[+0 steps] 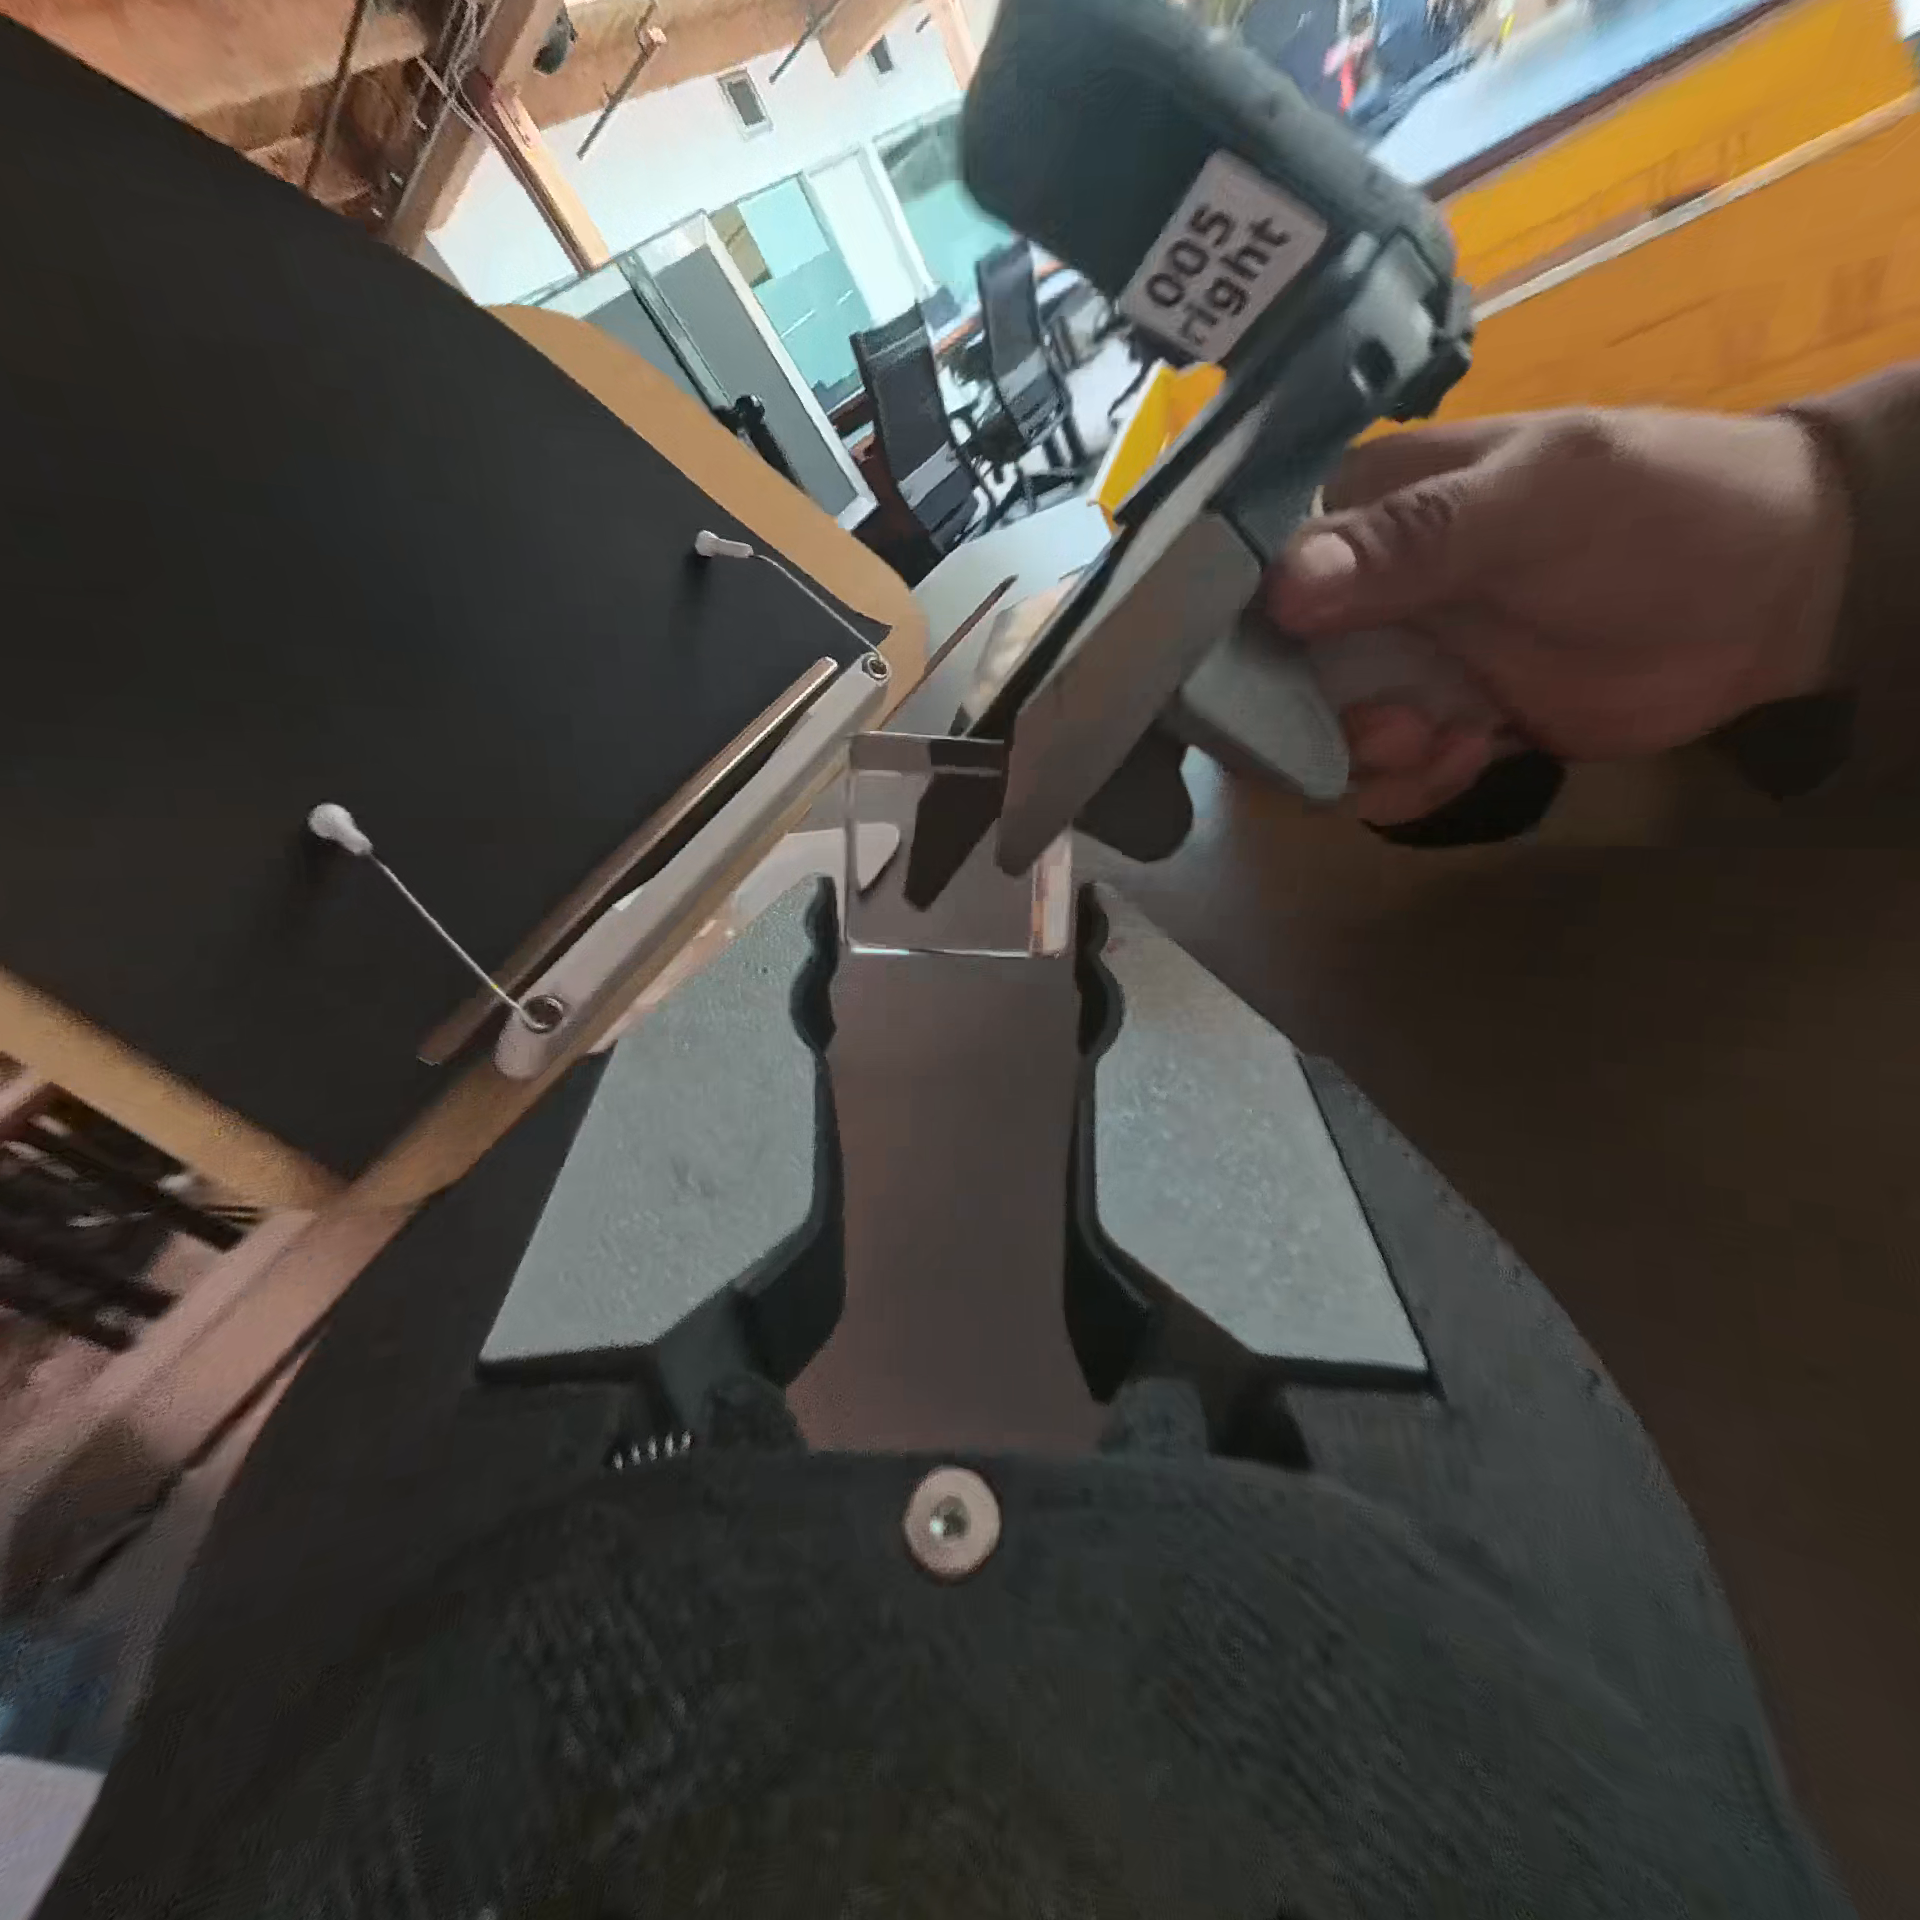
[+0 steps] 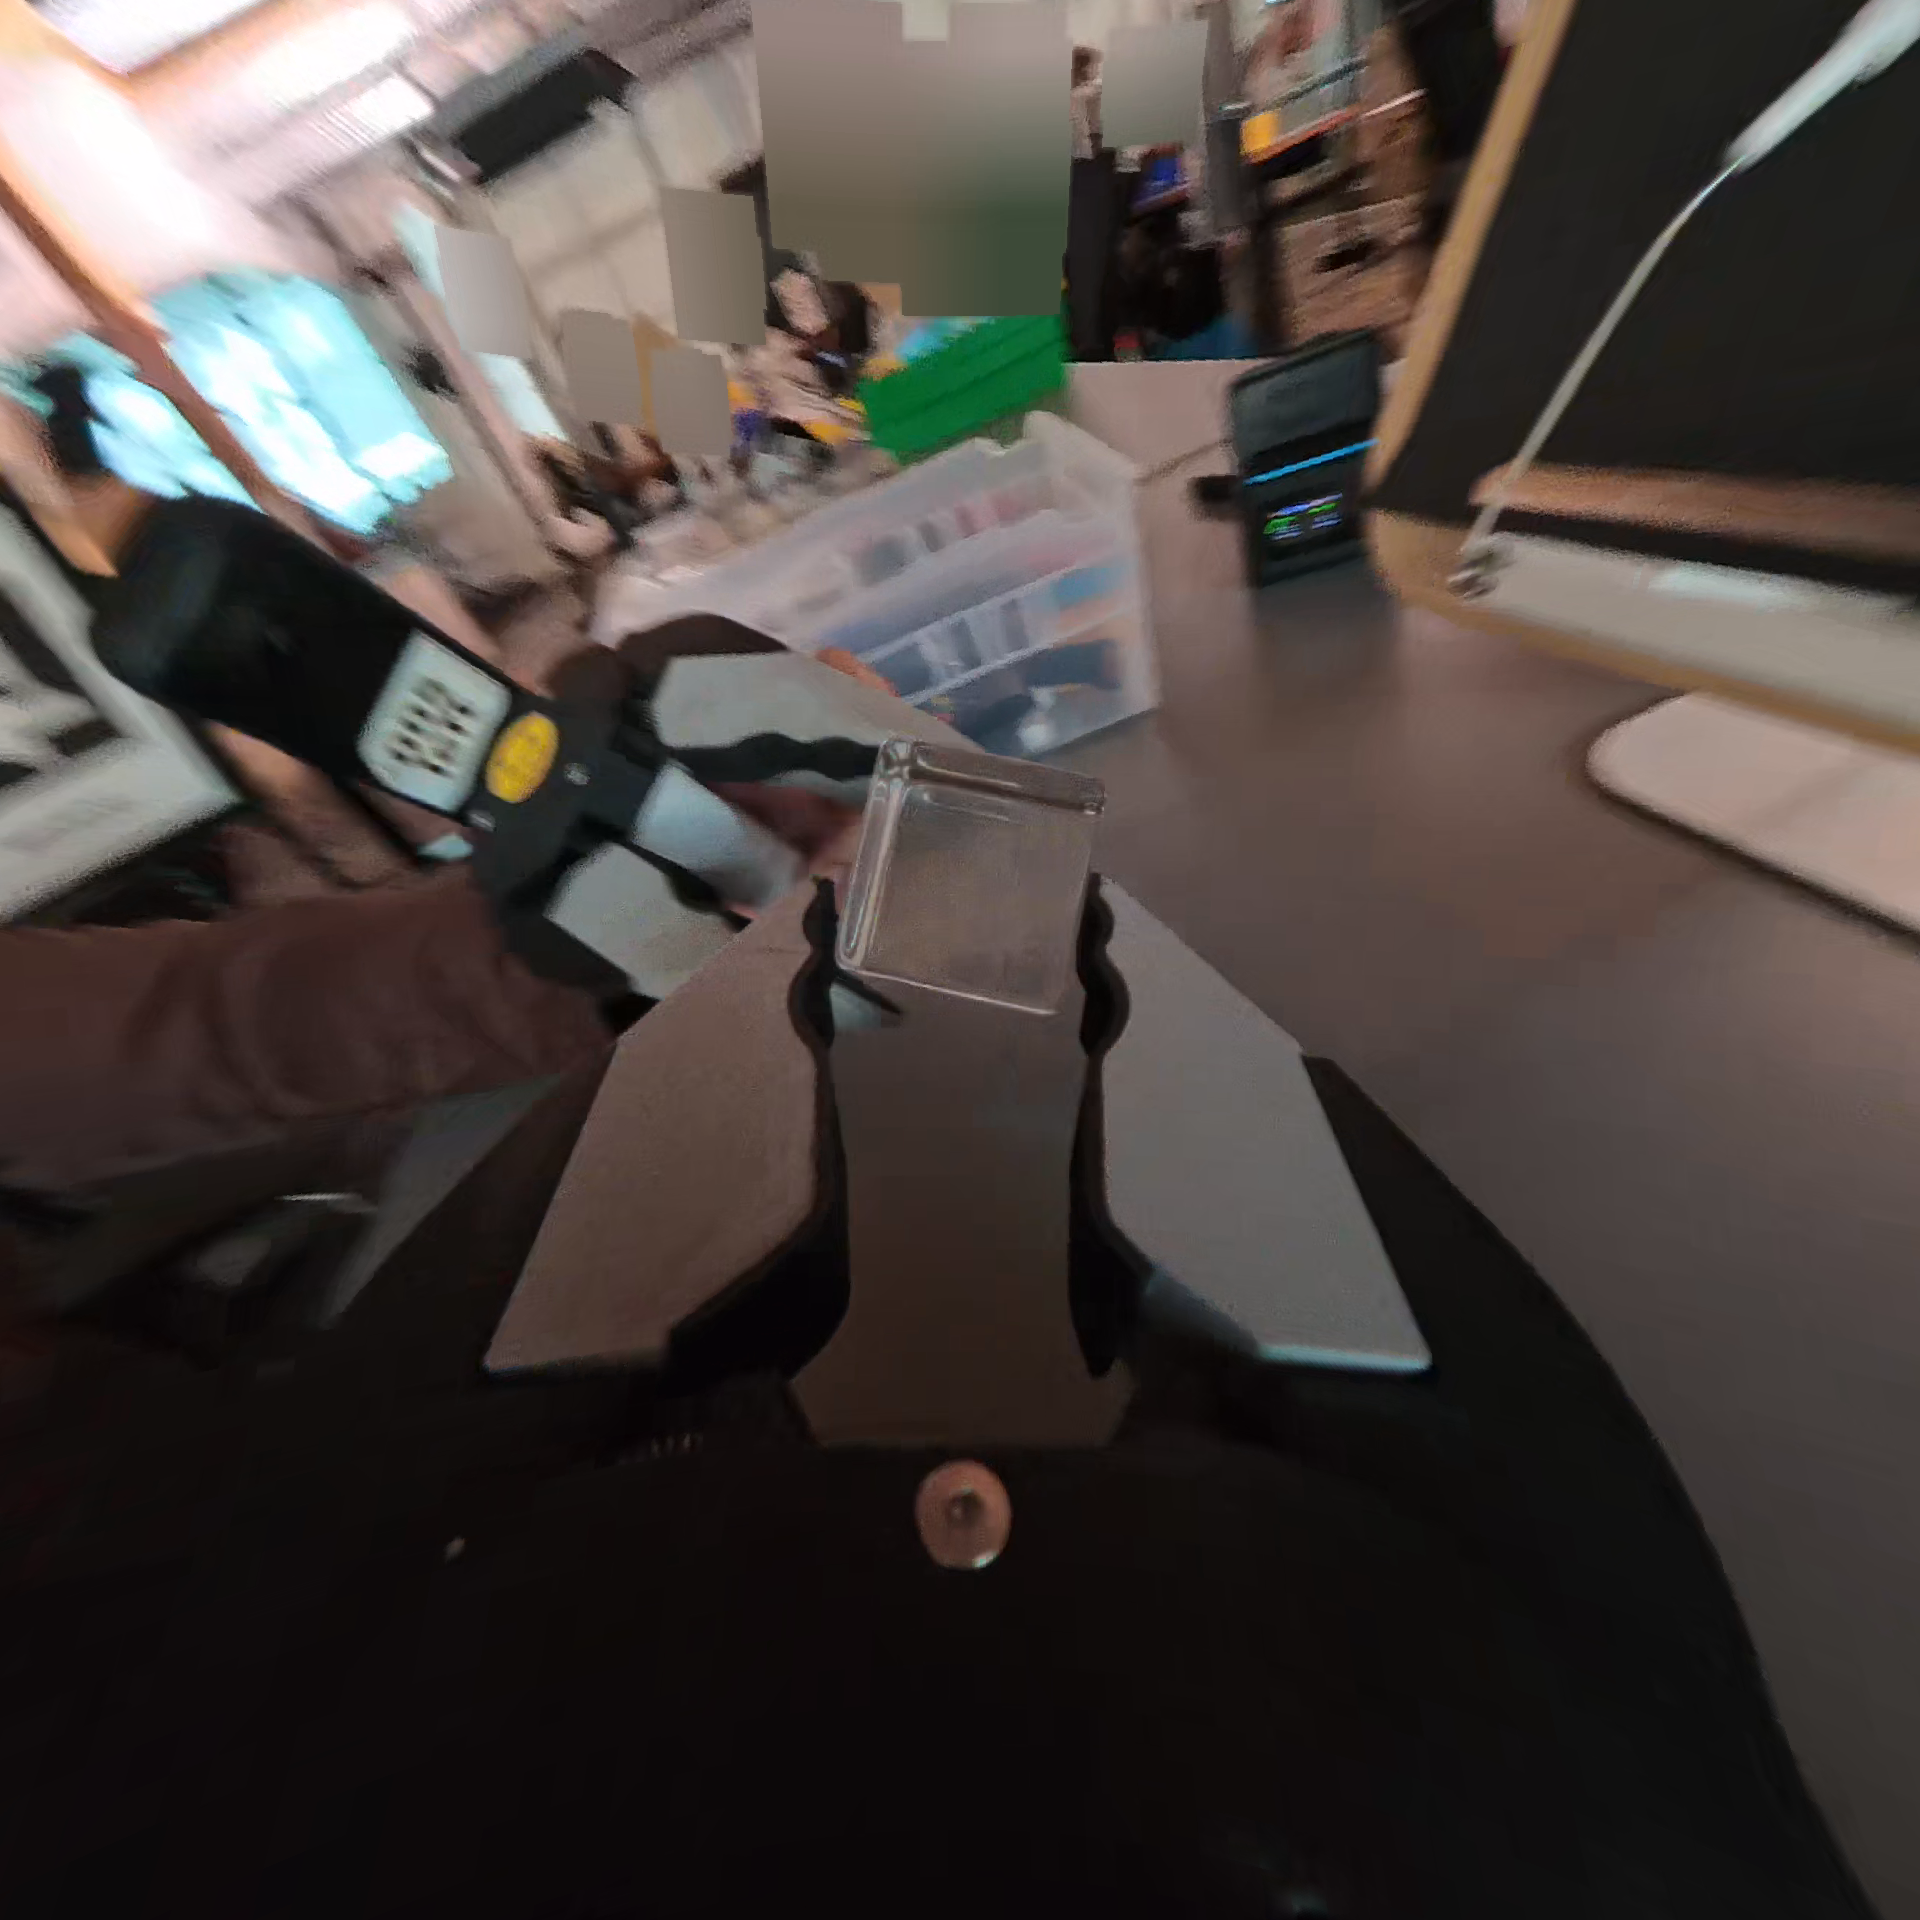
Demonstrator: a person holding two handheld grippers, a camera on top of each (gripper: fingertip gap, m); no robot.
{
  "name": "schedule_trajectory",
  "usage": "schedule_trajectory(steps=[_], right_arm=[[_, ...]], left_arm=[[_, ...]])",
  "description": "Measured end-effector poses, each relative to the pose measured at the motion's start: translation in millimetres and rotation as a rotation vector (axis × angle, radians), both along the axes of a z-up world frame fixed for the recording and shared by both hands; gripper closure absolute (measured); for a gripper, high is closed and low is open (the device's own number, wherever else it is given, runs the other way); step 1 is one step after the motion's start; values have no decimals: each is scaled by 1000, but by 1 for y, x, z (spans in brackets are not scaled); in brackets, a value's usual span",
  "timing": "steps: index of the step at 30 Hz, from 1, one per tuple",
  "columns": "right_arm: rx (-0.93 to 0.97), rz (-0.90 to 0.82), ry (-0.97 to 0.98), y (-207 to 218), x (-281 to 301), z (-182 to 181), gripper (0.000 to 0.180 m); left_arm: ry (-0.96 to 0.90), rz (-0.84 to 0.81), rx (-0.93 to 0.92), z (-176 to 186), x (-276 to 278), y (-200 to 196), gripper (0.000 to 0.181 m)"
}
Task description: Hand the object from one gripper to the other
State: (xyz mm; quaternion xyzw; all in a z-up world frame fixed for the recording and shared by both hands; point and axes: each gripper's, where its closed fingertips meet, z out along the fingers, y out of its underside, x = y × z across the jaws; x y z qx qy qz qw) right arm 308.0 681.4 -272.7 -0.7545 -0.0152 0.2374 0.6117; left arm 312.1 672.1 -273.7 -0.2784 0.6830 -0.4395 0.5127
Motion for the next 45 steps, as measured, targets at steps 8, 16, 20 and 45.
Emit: schedule_trajectory(steps=[8, 16, 20, 45], right_arm=[[10, -358, -740, -6, 28, 10, 136], [40, -404, -1148, 7, 3, 10, 135], [67, -382, -1269, 11, -11, 8, 135], [126, 63, 103, -2, -17, 25, 127]], left_arm=[[244, -108, -506, 1, 0, 13, 117], [317, -224, -778, 13, -7, 21, 109], [368, -310, -799, 11, -11, 6, 116], [201, -347, -682, 34, -20, 12, 141]])
